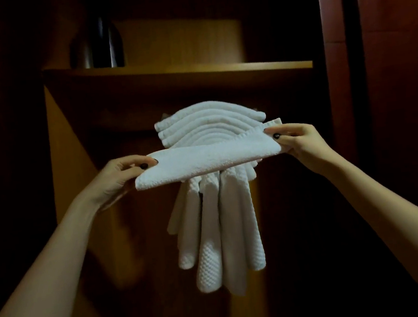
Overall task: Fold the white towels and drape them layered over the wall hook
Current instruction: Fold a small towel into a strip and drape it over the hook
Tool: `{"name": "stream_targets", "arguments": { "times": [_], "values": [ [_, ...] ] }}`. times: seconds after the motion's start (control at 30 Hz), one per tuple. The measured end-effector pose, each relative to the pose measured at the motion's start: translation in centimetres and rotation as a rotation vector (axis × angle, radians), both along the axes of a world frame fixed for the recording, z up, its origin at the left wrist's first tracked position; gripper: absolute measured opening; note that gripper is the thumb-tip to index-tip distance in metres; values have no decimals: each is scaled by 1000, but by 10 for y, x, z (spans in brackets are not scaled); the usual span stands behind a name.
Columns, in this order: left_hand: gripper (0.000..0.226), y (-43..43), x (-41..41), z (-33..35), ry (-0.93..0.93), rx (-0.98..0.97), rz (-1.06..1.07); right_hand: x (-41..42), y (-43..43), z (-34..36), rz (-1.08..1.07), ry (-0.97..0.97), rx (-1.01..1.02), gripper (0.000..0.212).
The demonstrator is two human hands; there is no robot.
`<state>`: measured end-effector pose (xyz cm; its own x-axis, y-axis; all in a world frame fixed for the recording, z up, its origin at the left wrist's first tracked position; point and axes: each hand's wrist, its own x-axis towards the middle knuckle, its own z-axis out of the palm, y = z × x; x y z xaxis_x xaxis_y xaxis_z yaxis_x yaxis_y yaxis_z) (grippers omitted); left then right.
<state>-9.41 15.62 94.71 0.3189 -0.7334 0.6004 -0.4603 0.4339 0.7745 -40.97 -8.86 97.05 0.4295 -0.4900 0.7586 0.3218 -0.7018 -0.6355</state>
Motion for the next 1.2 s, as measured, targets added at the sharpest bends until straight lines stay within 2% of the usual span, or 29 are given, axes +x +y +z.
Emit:
{"name": "stream_targets", "arguments": {
  "times": [0.13, 0.27, 0.4, 0.5, 0.67, 0.73, 1.0, 1.1, 1.2],
  "values": [
    [43, -18, 15, 31, -44, -63, 37, 13, -21, 32, 57, -3, -20, 34],
    [20, -29, 22, 61, -39, -76, 5, 22, -41, 57, 96, -31, 1, 34],
    [32, -41, 22, 83, -12, -118, -40, 30, -54, 77, 188, -66, 41, 32],
    [42, -50, 31, 92, -42, -103, 6, 42, -63, 87, 213, -59, 61, 34],
    [21, -65, 39, 105, -90, -251, 5, 53, -66, 98, 264, -114, 60, 38],
    [27, -72, 40, 111, -86, -314, 10, 54, -69, 105, 317, -164, 64, 35],
    [16, -113, 42, 137, 84, -385, 11, 67, -97, 122, 423, -188, 130, 35],
    [16, -130, 49, 143, 114, -356, 33, 73, -114, 129, 413, -130, 144, 30],
    [11, -146, 56, 144, 207, -299, 55, 84, -136, 130, 411, -95, 200, 35]
  ]
}}
